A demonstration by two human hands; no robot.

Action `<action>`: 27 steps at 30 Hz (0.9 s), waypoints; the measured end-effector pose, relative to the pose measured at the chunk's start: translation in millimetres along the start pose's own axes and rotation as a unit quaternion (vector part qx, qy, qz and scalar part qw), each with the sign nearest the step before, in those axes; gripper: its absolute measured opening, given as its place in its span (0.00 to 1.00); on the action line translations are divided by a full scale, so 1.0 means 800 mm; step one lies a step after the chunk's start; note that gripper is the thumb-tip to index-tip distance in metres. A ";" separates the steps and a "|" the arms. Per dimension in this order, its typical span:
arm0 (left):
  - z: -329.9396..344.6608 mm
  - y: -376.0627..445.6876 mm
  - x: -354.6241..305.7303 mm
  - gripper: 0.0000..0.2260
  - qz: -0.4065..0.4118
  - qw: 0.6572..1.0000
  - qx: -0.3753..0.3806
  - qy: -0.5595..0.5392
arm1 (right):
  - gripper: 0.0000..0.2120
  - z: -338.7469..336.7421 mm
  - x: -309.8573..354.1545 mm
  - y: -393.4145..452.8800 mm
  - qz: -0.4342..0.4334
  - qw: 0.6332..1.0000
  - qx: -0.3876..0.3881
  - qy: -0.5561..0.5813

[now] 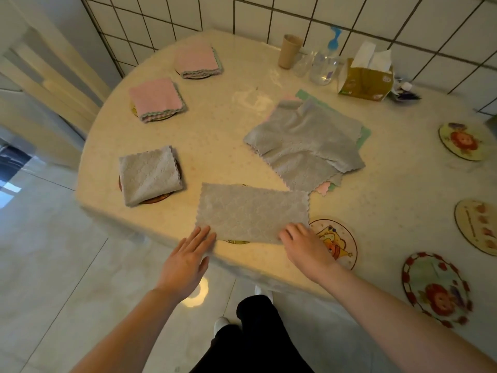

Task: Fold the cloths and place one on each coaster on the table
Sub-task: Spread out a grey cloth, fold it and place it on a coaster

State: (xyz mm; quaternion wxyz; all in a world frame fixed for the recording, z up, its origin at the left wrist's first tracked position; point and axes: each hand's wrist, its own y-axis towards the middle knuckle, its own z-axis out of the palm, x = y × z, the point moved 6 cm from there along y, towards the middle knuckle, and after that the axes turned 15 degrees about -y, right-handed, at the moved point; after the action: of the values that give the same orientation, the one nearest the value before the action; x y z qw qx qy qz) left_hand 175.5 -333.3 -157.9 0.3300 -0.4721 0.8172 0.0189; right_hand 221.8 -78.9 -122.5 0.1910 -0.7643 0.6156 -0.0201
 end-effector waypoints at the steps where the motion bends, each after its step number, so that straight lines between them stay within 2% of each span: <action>1: -0.002 0.000 -0.002 0.24 -0.011 1.000 -0.003 -0.003 | 0.24 -0.003 0.001 0.003 -0.009 1.000 0.007 -0.003; 6: -0.009 0.013 -0.024 0.23 -0.073 0.996 -0.048 -0.012 | 0.34 -0.010 -0.003 0.009 0.011 0.999 0.039 -0.037; 10: -0.006 0.022 -0.039 0.20 -0.136 0.988 -0.075 -0.015 | 0.33 -0.007 -0.007 0.012 -0.016 0.999 0.019 -0.025; 14: -0.004 0.027 -0.063 0.20 -0.184 0.976 -0.113 -0.001 | 0.29 0.001 -0.029 0.005 -0.068 0.997 -0.038 -0.017; 16: 0.005 0.031 -0.088 0.23 -0.157 0.978 -0.134 0.018 | 0.22 0.002 -0.038 -0.002 -0.105 0.991 -0.078 0.002; 18: 0.030 0.039 -0.125 0.26 -0.073 0.990 -0.115 0.042 | 0.16 -0.004 -0.045 -0.008 -0.138 0.983 -0.118 0.012; 20: 0.057 0.048 -0.157 0.26 -0.012 0.994 -0.085 0.062 | 0.16 -0.011 -0.048 -0.011 -0.166 0.977 -0.136 0.012; 23: 0.079 0.062 -0.181 0.28 -0.022 0.994 -0.087 0.062 | 0.11 -0.020 -0.050 -0.021 -0.205 0.966 -0.157 0.030; 27: 0.093 0.068 -0.202 0.24 -0.037 0.994 -0.063 0.085 | 0.08 -0.036 -0.049 -0.049 -0.327 0.930 -0.150 0.070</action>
State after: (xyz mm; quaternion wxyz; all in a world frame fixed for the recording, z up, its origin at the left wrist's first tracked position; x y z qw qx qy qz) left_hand 226.0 -155.1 -140.8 0.2298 -0.5221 0.8211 0.0180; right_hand 241.5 -42.9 -75.2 0.0136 -0.9398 0.3390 -0.0421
